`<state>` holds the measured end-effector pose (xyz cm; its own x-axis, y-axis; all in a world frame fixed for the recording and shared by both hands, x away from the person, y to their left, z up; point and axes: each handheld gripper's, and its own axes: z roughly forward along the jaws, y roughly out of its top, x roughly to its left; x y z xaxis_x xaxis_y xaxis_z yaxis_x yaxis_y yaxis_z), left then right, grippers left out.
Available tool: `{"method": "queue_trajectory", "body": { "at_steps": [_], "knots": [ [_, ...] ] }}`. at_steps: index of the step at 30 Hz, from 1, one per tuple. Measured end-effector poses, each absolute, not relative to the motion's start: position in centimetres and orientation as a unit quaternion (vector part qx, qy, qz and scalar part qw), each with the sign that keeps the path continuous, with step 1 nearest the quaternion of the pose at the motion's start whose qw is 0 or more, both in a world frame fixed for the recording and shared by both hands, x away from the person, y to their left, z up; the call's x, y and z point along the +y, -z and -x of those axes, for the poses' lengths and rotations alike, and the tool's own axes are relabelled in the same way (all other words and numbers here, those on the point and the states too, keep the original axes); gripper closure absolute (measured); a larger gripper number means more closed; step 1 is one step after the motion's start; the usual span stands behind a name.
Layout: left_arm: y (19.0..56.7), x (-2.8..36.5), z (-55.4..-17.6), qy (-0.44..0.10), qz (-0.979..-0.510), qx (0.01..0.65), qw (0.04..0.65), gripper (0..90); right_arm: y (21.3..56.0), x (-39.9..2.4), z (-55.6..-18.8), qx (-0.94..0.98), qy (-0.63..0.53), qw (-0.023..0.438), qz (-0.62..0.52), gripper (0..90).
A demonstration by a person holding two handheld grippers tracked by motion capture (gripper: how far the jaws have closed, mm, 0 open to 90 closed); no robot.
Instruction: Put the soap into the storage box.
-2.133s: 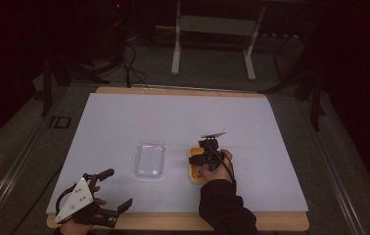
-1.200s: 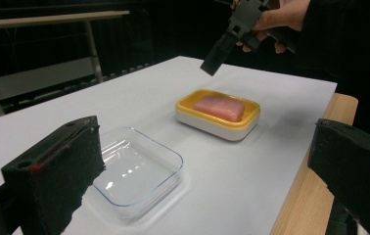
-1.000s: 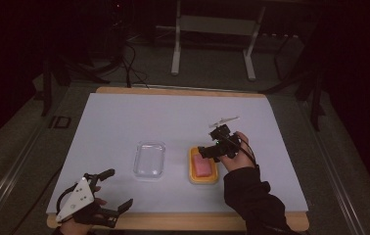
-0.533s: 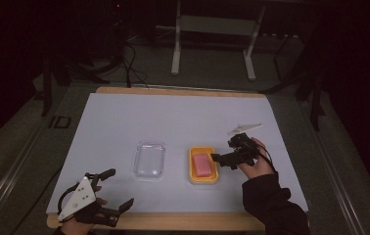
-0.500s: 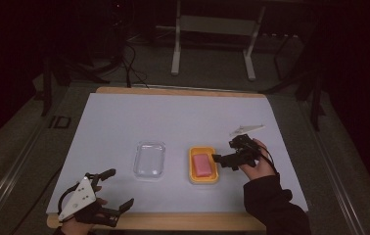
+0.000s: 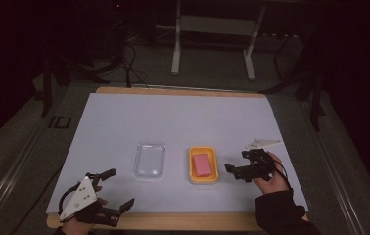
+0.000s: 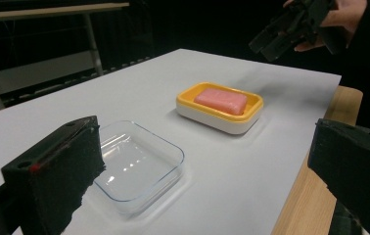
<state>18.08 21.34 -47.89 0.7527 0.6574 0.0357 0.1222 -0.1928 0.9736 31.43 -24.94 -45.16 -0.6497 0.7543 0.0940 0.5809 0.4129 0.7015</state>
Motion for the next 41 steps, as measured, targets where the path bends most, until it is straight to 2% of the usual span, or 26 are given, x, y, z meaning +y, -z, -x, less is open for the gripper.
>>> {"method": "queue_trajectory", "body": {
  "at_steps": [7, 27, 41],
  "knots": [
    [48.0, 21.3, -18.2, -0.23, -0.739, 0.265, 0.576, 0.2, 46.4, -26.4, -30.5, 0.826, -0.363, 0.112, -0.417, 13.3],
    [47.9, 21.4, -18.2, -0.225, -0.74, 0.263, 0.576, 0.2, 48.2, -28.7, -28.6, 0.815, -0.35, 0.136, -0.442, 13.7],
    [47.9, 21.4, -18.2, -0.223, -0.741, 0.261, 0.578, 0.2, 48.7, -29.4, -28.9, 0.808, -0.345, 0.137, -0.457, 13.8]
  ]
}}
